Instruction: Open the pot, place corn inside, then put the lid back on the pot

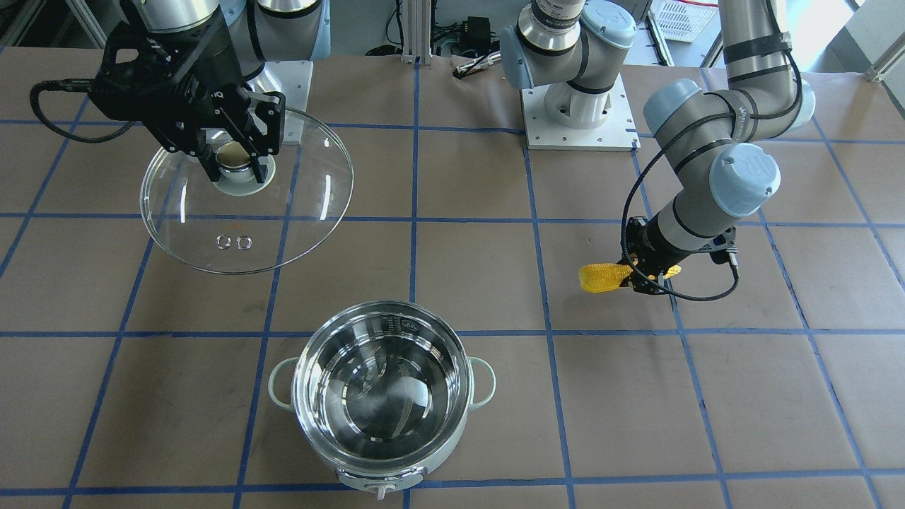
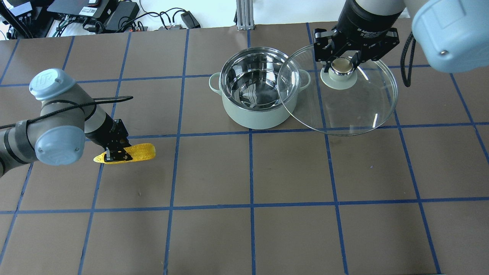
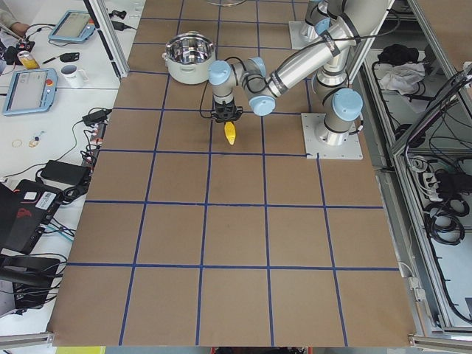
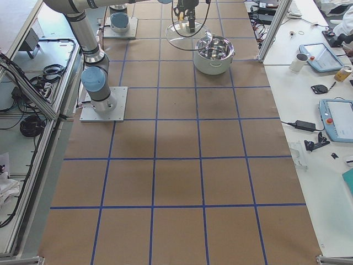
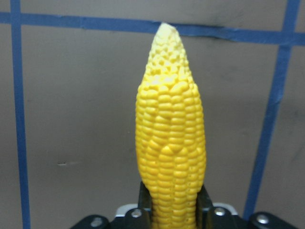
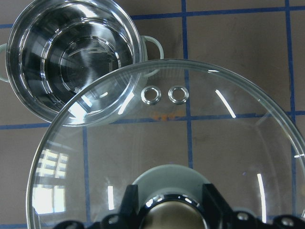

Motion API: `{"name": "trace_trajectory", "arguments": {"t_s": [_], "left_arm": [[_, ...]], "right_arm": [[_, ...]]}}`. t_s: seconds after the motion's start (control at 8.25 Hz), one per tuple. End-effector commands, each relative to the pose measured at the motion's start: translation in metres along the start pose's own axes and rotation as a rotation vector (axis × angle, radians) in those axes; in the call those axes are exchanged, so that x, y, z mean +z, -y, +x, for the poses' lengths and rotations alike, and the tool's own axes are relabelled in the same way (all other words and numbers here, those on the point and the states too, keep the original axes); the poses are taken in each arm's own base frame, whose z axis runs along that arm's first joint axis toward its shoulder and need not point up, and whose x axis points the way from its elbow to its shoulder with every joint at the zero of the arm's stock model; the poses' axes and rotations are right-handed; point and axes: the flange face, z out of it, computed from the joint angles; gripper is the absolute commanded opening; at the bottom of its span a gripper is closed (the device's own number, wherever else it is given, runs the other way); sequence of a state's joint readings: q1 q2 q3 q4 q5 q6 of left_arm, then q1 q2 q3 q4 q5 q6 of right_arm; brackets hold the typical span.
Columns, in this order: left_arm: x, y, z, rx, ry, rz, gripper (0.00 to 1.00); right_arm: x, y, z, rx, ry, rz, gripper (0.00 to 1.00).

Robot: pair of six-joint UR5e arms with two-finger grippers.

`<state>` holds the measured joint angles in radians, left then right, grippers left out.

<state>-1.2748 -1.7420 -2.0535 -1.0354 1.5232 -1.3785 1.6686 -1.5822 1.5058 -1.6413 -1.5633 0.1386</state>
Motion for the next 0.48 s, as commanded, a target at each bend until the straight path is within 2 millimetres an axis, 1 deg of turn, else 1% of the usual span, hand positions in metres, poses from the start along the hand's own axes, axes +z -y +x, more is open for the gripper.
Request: {"name": "trace_trajectory", "arguments": {"t_s": [0.0,0.12,0.24,0.36], "left_arm": [[-0.117,0.005,0.054,-0.043,-0.015,0.003,0.0],[-0.156,0.002,0.064,-0.041,-0.058,0.004,0.0],[-0.176,-0.012,0.067,-0.046,-0.061,-0.002,0.0],[-0.186,-0.037,0.068,-0.026,-0.079,0.003,0.0]], "right_arm": [[-0.004,-0.005,0.003,-0.028,0.03,-0.008,0.25],[-0.004,-0.005,0.003,-0.032,0.03,-0.008,0.25],[-0.004,-0.005,0.003,-0.032,0.03,-0.008,0.25],[-0.004,-0.005,0.002,-0.032,0.03,-0.006,0.25]]}}
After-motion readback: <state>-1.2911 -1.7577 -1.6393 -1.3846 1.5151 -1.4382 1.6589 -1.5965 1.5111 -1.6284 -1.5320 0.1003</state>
